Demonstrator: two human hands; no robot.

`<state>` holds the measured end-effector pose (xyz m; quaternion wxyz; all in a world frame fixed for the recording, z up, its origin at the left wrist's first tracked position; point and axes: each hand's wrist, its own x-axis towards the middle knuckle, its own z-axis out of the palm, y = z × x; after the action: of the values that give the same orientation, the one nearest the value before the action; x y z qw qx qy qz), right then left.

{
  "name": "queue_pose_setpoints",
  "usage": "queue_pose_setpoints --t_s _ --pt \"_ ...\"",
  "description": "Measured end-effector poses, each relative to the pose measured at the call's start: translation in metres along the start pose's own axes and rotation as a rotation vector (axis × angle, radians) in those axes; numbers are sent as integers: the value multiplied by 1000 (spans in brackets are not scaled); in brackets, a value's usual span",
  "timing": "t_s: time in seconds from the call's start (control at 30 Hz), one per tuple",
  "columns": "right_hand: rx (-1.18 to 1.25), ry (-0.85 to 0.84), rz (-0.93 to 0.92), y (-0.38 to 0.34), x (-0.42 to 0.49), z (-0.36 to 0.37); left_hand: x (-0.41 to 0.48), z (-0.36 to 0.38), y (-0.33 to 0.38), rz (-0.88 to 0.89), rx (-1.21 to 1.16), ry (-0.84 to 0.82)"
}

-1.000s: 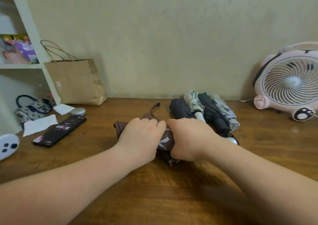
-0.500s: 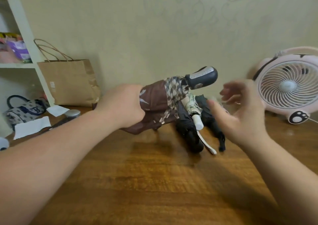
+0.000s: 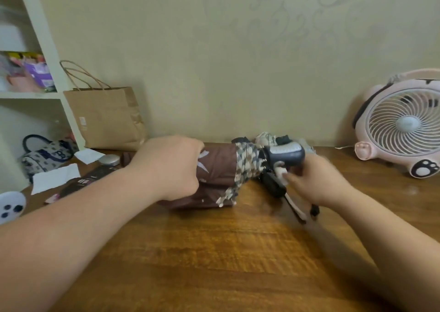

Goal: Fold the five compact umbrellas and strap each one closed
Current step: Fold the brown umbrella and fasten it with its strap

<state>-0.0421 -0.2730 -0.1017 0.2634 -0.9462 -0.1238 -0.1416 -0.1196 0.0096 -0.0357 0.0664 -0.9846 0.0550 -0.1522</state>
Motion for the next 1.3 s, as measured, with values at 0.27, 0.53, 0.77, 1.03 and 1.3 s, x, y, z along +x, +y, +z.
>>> queue_pose_setpoints --t_s 0.27,0.53,0.77,1.03,1.3 --pt "-184 43 -668 -83 -56 -35 -14 26 33 87 -46 -247" --pt "-415 -541 -331 -97 -34 22 -18 33 45 172 -45 -384" --pt "-376 -718 -213 -114 -14 1 -12 31 45 129 29 -283" --pt "-356 -677 -263 -124 -7 -3 7 1 37 202 4 -464" --pt "-236 -875 -217 -116 -8 -8 0 6 42 294 5 -510"
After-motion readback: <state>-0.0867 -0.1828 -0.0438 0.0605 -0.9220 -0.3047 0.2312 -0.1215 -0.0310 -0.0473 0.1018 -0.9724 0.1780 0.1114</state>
